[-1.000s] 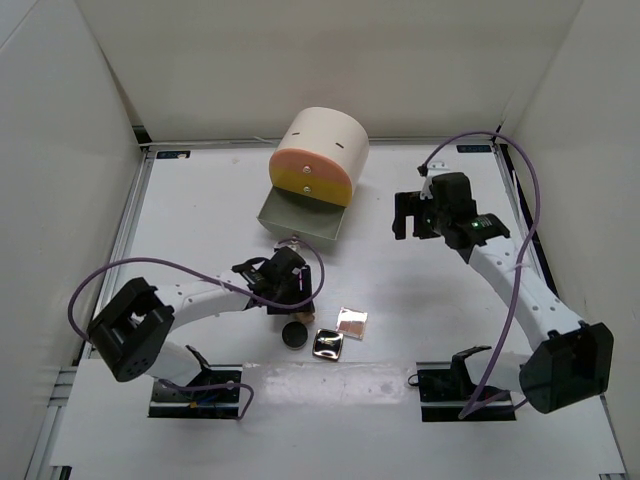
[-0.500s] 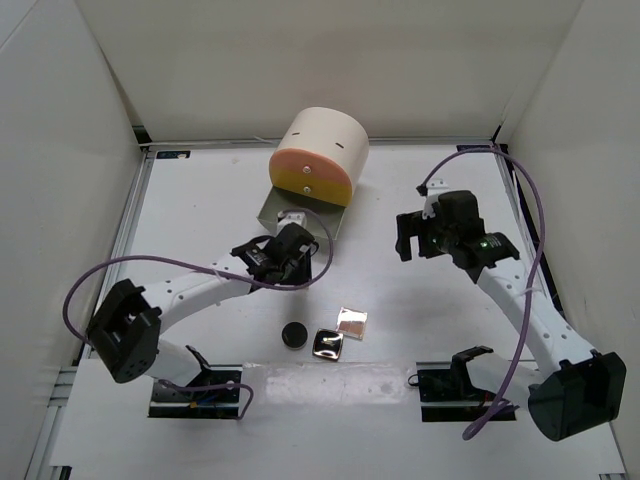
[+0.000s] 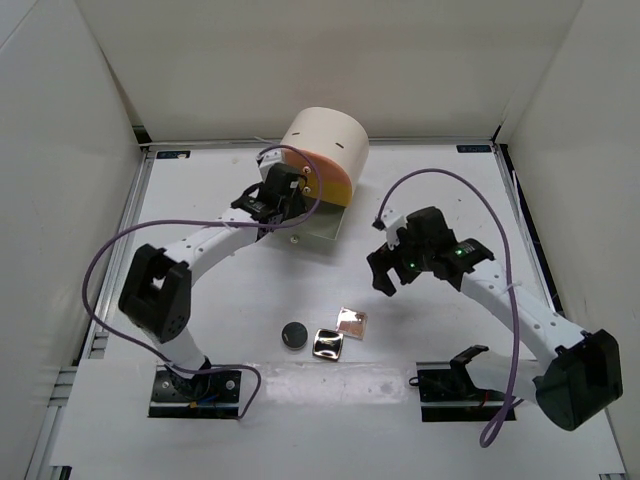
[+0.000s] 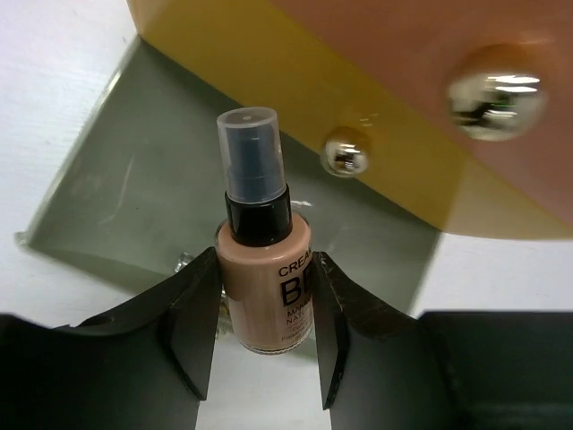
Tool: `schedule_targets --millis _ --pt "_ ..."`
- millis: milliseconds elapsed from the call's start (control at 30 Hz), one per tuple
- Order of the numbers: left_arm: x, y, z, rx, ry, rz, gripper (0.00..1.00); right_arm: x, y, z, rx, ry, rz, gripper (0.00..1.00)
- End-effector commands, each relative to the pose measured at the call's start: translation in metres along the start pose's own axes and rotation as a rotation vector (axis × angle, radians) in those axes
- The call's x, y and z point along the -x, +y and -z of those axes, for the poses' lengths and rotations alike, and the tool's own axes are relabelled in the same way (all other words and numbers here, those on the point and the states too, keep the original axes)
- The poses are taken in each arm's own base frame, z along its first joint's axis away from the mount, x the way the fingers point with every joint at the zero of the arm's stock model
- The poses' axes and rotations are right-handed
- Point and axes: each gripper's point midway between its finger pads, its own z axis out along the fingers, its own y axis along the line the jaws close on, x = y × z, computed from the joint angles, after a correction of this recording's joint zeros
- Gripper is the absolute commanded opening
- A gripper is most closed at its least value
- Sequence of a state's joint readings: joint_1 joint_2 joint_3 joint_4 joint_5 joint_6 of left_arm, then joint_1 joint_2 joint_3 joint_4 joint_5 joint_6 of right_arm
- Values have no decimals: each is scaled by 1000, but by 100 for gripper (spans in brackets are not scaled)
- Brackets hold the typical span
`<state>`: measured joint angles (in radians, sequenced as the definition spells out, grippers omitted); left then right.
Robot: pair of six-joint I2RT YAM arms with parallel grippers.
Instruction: Organize the makeup
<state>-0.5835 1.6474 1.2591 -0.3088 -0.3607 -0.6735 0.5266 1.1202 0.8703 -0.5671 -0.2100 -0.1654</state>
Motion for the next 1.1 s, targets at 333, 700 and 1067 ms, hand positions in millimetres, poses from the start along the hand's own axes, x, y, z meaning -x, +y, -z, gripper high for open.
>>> schedule_targets --millis 333,700,1067 --pt "-2 -14 -31 -24 34 94 60 -46 65 -54 120 196 230 96" --pt "14 -15 16 -76 -4 82 98 -77 98 -82 228 326 423 99" --pt "-14 22 99 -80 47 -22 98 -91 99 -109 172 320 473 94"
